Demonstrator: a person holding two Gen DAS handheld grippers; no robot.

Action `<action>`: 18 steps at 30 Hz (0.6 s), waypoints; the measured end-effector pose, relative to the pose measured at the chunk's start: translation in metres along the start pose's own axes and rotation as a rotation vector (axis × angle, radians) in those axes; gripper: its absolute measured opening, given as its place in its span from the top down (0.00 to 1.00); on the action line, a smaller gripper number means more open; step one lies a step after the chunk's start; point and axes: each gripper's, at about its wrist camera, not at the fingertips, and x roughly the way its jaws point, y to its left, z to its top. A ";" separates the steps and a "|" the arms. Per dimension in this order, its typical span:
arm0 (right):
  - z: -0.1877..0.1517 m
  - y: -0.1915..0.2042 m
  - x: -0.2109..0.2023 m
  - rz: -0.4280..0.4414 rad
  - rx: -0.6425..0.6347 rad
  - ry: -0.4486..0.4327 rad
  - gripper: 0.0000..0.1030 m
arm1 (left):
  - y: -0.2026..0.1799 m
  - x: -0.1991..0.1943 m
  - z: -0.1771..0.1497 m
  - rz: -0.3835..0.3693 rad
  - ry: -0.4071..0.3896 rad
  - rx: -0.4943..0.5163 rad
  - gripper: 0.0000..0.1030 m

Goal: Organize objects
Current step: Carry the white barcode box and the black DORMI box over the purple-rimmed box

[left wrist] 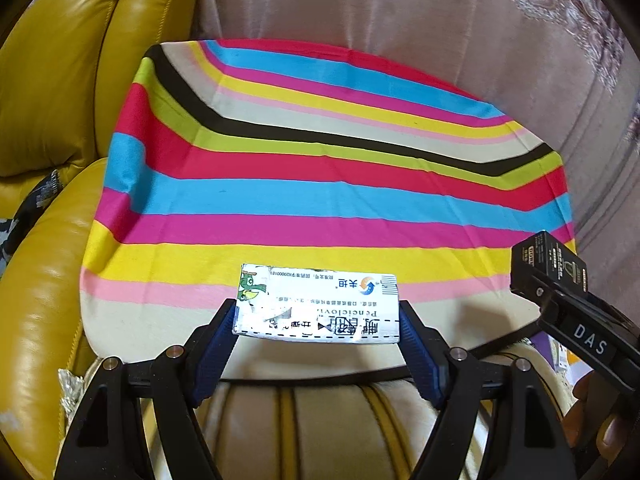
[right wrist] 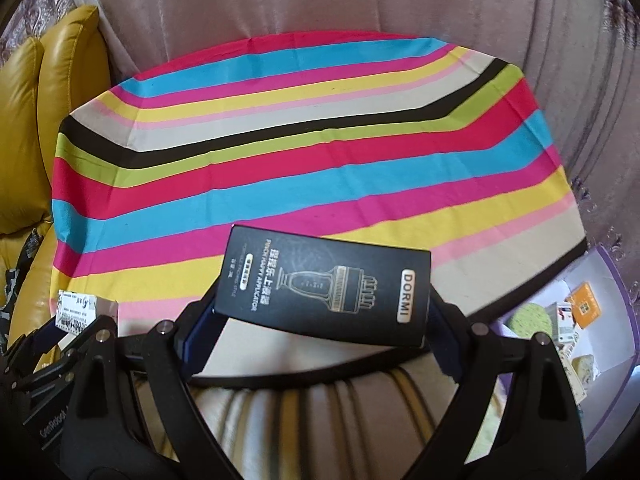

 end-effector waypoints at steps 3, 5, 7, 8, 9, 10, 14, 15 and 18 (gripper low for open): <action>-0.005 -0.015 -0.011 -0.009 0.012 -0.010 0.13 | -0.014 -0.005 -0.004 -0.008 -0.002 0.025 0.25; -0.007 -0.026 -0.017 -0.013 0.019 -0.014 0.13 | -0.025 -0.008 -0.007 -0.019 -0.002 0.041 0.25; -0.009 -0.035 -0.021 -0.019 0.024 -0.019 0.13 | -0.035 -0.011 -0.009 -0.031 -0.001 0.053 0.25; -0.010 -0.043 -0.025 -0.024 0.031 -0.020 0.13 | -0.041 -0.013 -0.011 -0.038 0.000 0.065 0.25; -0.011 -0.049 -0.027 -0.026 0.035 -0.020 0.13 | -0.047 -0.014 -0.012 -0.044 0.001 0.075 0.25; -0.012 -0.055 -0.030 -0.031 0.040 -0.020 0.13 | -0.053 -0.015 -0.014 -0.051 0.003 0.086 0.25; -0.017 -0.080 -0.041 -0.061 0.058 -0.025 0.13 | -0.079 -0.016 -0.020 -0.103 0.023 0.124 0.25; -0.019 -0.087 -0.044 -0.071 0.061 -0.026 0.13 | -0.088 -0.016 -0.022 -0.117 0.028 0.141 0.25; -0.025 -0.108 -0.052 -0.103 0.075 -0.030 0.13 | -0.110 -0.015 -0.027 -0.143 0.041 0.180 0.25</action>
